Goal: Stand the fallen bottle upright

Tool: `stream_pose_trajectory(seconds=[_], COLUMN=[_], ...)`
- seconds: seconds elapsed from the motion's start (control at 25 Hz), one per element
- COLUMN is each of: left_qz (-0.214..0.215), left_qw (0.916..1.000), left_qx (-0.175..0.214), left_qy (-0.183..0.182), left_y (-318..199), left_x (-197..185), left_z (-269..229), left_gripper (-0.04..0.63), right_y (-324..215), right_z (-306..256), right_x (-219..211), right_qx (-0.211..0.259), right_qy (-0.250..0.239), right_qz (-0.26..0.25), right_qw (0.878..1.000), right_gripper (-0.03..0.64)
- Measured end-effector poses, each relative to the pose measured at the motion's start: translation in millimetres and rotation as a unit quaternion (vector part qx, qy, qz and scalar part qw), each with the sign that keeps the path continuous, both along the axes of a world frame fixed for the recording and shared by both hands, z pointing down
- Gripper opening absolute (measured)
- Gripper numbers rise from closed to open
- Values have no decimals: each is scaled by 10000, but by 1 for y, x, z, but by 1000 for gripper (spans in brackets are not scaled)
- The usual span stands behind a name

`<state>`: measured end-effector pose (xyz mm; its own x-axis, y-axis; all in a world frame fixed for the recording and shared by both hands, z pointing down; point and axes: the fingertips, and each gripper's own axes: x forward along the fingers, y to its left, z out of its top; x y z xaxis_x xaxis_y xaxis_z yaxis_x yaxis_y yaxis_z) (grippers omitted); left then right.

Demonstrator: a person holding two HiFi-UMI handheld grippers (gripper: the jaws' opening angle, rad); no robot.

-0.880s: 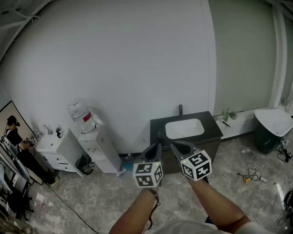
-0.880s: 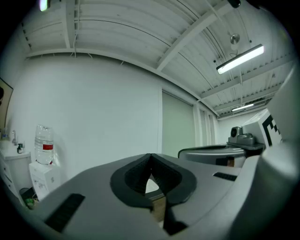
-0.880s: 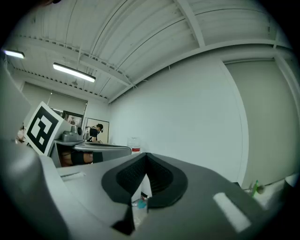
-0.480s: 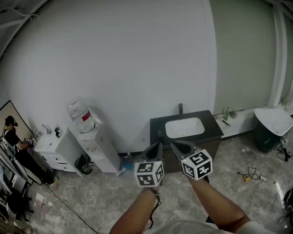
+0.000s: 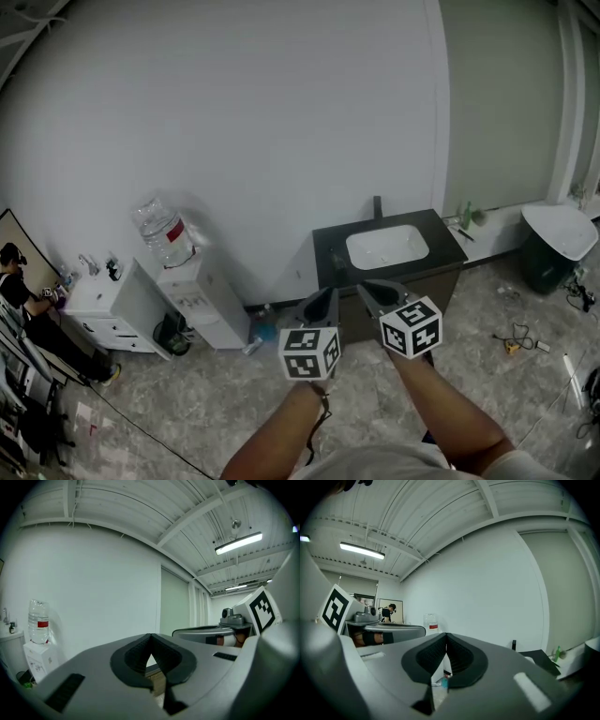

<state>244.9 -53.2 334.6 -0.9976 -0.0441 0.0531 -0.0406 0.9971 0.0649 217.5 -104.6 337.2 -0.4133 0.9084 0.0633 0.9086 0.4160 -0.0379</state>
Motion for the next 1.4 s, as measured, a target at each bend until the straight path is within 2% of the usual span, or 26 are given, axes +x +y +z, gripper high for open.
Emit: stream_pose_trajectory(seconds=[0.24, 0.52, 0.72, 0.96, 1.16, 1.4], left_qz=[49, -48, -152, -185, -325, -628], left_qw=[9999, 9993, 9982, 9966, 9920, 9844], left_qx=[127, 232, 287, 367, 591, 845], left_qy=[102, 306, 514, 709, 1066, 1407], left_y=[40, 91, 128, 175, 205, 249], left_x=[-9, -70, -152, -295, -395, -462], left_z=[21, 58, 100, 143, 175, 205], left_gripper=[8, 8, 8, 8, 8, 8], right_y=[35, 82, 123, 183, 225, 271], right_z=[23, 64, 108, 172, 220, 274], right_x=[-18, -84, -170, -326, -431, -516], right_qx=[192, 341, 568, 1058, 1564, 1993], right_qy=[117, 356, 462, 898, 1344, 2086], right_qz=[88, 16, -183, -464, -819, -1120], right_qw=[9997, 9988, 9972, 9892, 9751, 9509], right_gripper=[5, 6, 8, 14, 24, 36])
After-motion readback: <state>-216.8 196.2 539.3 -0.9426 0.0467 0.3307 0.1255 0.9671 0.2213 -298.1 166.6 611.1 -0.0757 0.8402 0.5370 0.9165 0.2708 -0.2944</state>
